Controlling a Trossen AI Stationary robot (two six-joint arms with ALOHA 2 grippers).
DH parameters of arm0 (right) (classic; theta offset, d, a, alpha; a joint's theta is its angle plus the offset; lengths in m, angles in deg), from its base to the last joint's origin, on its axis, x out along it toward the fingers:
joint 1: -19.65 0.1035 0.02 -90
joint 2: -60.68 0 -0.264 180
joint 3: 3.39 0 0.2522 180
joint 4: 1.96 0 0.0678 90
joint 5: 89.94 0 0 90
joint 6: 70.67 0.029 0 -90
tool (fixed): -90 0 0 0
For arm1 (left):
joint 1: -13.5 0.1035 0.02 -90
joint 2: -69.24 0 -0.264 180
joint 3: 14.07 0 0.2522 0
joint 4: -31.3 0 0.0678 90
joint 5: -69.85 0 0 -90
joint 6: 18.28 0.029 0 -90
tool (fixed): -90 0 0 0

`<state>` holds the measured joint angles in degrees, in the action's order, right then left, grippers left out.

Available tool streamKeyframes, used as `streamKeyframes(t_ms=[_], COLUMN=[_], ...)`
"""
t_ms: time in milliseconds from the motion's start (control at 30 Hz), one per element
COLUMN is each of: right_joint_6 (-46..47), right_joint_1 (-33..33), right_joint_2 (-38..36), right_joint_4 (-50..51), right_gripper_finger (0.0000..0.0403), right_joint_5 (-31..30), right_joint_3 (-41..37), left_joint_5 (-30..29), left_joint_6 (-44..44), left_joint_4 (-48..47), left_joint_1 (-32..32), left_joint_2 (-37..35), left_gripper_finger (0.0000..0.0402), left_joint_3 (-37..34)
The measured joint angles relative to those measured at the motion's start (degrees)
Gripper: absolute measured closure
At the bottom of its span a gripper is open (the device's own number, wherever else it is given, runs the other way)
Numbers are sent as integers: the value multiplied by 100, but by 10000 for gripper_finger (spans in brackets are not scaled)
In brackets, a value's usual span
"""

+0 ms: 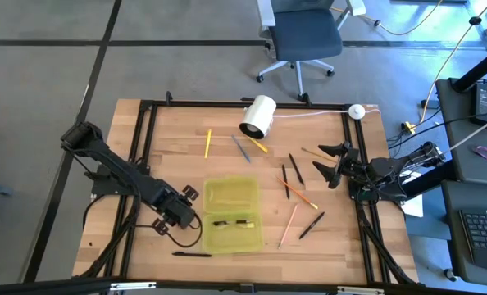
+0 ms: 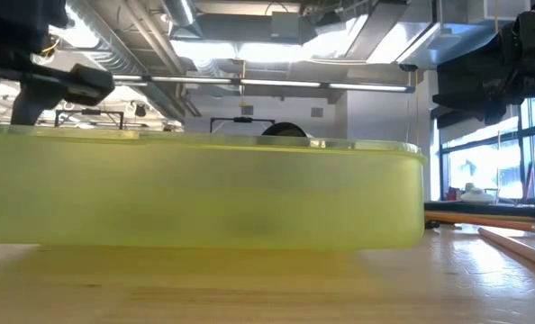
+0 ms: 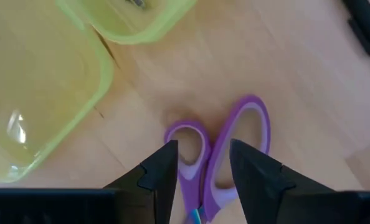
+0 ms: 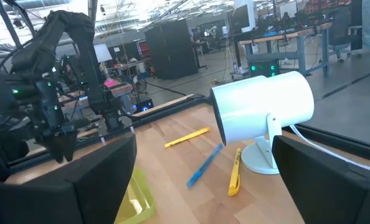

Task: Pick & place school supplies into a supply box
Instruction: Put the purple scissors into the yellow supply box

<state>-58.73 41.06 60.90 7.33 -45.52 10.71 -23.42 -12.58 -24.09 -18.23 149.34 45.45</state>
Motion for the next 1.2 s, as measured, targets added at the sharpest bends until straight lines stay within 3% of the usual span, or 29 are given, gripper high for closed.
streamKeyframes(t_ms=[600, 1200], right_joint_6=[-26, -25], right_joint_1=[-2, -2], right_joint_2=[0, 2], right_joint_4=[0, 0], right_gripper_finger=[27, 27], right_joint_5=[7, 20], right_joint_3=[2, 1], left_joint_5=[101, 171], left_joint_6=[24, -163], left_joint_4=[410, 429], left_joint_1=[0, 0], left_joint_2=[78, 875], left_gripper_finger=[261, 261], left_joint_3=[-330, -306])
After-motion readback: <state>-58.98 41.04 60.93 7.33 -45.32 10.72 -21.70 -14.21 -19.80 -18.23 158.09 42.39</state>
